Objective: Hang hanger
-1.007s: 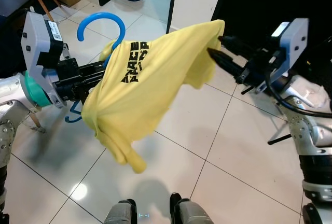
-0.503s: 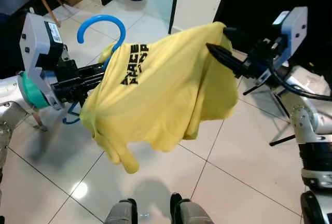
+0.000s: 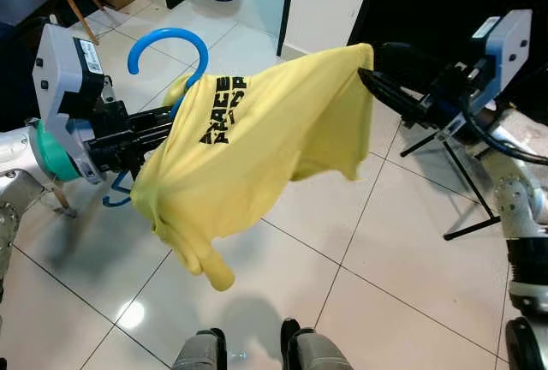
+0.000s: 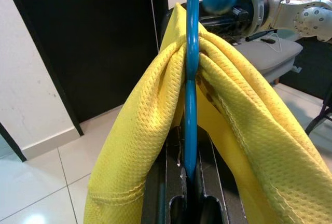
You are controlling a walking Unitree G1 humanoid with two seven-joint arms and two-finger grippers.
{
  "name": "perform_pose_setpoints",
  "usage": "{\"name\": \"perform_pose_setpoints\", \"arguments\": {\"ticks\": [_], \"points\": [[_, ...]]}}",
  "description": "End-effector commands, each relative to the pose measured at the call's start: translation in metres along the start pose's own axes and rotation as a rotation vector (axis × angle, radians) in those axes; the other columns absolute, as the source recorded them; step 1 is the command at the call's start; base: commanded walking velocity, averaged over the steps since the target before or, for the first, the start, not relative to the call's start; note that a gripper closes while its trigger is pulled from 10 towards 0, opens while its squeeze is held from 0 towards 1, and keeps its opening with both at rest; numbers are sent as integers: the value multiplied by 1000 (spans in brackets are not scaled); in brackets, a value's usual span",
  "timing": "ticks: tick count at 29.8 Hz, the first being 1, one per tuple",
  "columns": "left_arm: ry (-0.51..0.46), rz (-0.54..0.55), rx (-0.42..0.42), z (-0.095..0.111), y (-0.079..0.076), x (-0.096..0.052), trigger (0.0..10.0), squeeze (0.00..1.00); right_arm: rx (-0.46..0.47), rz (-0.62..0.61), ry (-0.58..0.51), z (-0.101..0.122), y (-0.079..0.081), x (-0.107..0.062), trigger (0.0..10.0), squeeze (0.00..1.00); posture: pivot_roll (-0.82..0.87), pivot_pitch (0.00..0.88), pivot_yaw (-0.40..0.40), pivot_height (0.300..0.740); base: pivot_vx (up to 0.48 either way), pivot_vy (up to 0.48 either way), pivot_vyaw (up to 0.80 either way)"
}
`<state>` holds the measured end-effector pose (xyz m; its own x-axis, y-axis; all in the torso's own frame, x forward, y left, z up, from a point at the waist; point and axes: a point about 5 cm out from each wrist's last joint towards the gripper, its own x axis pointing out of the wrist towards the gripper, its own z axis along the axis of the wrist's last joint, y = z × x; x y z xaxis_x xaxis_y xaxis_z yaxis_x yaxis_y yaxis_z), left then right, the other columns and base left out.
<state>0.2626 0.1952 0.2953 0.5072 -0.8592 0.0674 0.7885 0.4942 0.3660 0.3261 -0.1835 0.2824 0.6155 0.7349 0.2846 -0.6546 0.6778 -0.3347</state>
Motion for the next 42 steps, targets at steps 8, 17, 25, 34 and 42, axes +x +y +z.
{"name": "perform_pose_setpoints", "arguments": {"ticks": [8,17,25,34,42], "points": [[-20,-17,9,4,-4,1,10000,0,24,44,-37,1,11,13,0,0,59,135,9,740,0,0,0],[-18,-12,8,3,-5,1,10000,0,13,1,-94,15,-3,5,0,0,54,136,7,740,0,0,0],[-20,-9,6,2,-5,1,10000,0,11,5,-91,16,-5,-1,0,0,52,133,8,740,0,0,0],[-21,6,4,1,-4,3,10000,0,29,19,-116,18,0,1,0,0,54,128,11,740,0,0,0],[-24,68,-17,-5,-1,2,10000,0,226,-8,-422,67,-18,-20,0,0,49,131,12,740,0,0,0]]}}
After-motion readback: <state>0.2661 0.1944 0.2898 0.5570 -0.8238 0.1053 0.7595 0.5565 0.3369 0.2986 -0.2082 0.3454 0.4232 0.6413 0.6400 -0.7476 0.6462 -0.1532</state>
